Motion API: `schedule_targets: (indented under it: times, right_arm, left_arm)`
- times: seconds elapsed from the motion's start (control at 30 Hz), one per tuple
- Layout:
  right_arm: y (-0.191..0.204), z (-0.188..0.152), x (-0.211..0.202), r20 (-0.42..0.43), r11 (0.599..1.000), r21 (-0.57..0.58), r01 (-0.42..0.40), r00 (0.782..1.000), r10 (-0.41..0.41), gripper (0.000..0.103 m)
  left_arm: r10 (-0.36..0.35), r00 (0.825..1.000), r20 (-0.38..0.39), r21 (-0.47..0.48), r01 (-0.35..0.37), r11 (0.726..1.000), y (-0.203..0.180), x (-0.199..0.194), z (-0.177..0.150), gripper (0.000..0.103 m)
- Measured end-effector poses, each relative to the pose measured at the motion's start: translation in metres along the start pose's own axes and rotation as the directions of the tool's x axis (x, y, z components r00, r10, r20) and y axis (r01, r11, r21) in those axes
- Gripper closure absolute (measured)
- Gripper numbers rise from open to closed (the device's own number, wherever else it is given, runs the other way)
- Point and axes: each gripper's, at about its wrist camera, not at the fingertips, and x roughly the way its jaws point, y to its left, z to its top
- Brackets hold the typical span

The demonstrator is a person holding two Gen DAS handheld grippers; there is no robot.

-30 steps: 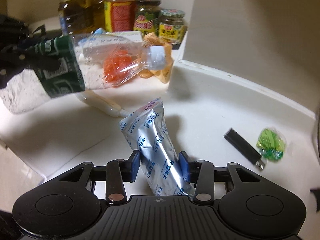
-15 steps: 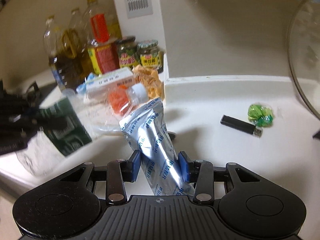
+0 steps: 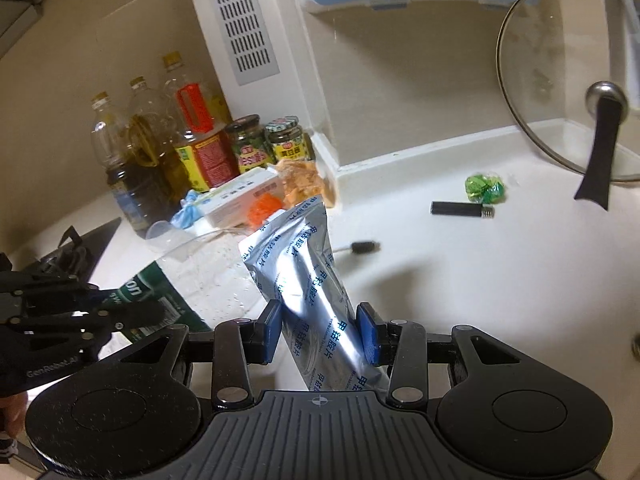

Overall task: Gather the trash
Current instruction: 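Carry the bottle and foil packet down over the wastebasket with both grippers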

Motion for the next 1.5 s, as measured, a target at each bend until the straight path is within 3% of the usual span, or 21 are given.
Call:
schedule_targets:
  times: [0.3, 0.63, 0.87, 1.07, 1.5]
  right_arm:
    - [0.066, -0.057, -0.046, -0.002, 0.997, 0.071, 0.018, 1.000, -0.018, 0.062]
    - [0.100, -0.128, -0.054, -0.105, 0.992, 0.103, 0.067, 0.993, -0.056, 0.062]
    - [0.088, -0.177, -0.024, -0.215, 0.993, 0.058, 0.104, 0.972, -0.089, 0.062]
    - [0.080, -0.209, 0.007, -0.282, 0.992, 0.005, 0.124, 0.952, -0.118, 0.062]
    - [0.063, -0.236, 0.065, -0.351, 0.984, -0.018, 0.175, 0.921, -0.170, 0.062]
  left_arm:
    - [-0.051, 0.999, -0.013, -0.002, 0.051, 0.999, 0.004, -0.067, -0.055, 0.090]
    - [-0.079, 0.986, -0.150, -0.071, 0.069, 0.995, -0.004, -0.093, -0.130, 0.090]
    - [-0.079, 0.956, -0.282, -0.118, 0.047, 0.992, -0.017, -0.063, -0.173, 0.090]
    - [-0.057, 0.916, -0.397, -0.153, -0.005, 0.988, -0.018, -0.018, -0.202, 0.090]
    - [-0.064, 0.854, -0.516, -0.196, -0.044, 0.980, -0.014, 0.056, -0.226, 0.090]
